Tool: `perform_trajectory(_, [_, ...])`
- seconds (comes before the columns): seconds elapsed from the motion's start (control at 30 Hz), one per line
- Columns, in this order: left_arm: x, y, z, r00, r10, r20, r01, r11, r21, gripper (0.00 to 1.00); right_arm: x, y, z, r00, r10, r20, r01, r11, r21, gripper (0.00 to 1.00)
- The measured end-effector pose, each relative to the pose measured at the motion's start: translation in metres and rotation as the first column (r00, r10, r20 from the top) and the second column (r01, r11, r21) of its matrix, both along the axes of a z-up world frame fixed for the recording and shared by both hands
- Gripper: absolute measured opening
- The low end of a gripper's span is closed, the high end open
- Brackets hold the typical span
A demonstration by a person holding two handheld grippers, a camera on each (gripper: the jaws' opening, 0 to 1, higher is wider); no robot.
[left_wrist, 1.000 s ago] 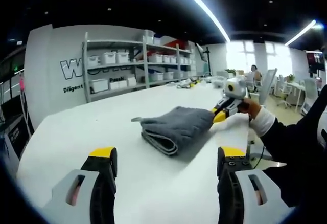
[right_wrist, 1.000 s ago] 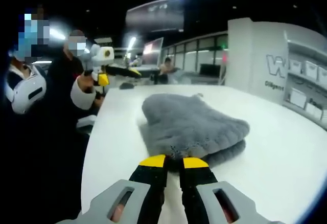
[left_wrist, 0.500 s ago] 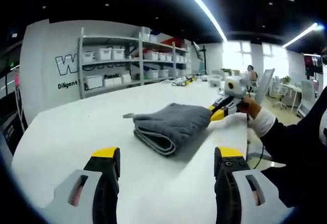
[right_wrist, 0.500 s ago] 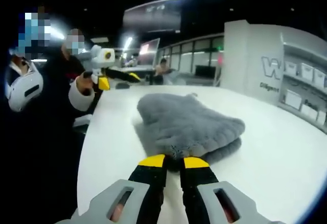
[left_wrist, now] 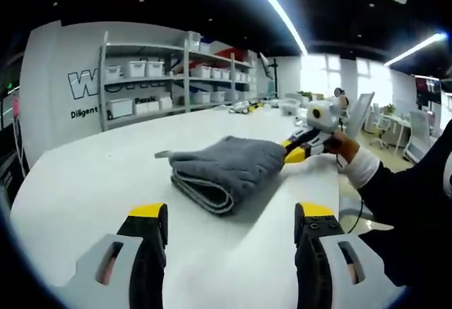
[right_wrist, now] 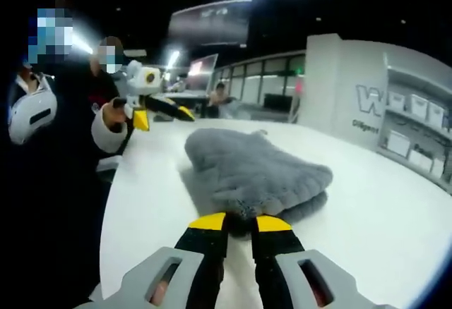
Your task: Open the folded towel by lifting each exposed corner and separating the folded layers until the towel lies flat within the target outline without major curled edges
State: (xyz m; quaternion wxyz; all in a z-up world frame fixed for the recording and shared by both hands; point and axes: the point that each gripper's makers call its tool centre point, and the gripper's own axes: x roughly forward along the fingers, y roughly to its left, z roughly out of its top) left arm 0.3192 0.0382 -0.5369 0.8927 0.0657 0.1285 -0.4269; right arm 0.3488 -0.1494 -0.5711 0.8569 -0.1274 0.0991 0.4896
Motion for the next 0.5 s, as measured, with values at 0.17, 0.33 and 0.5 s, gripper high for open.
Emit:
perform_trajectory(0.17, [0.0,-0.006,-0.002,1.0,-0.011,0.005,0.011,1.0,-0.006,0.67,0.001,-0.003,0.001,1.0,-0.015,0.012,0.015,1.0,0.006,0.14])
perform_trajectory(0.33, [0.0,-0.011,-0.007,1.0,-0.015,0.004,0.015,1.0,-0.009,0.63,0.001,-0.006,0.001,0.999,-0.029,0.02,0.029,1.0,0.012,0.15])
perform_trajectory(0.5, [0.001,-0.014,-0.009,1.0,-0.008,0.006,0.009,1.0,-0.012,0.59,0.0,-0.007,0.002,0.999,-0.029,0.022,0.029,0.999,0.018,0.14])
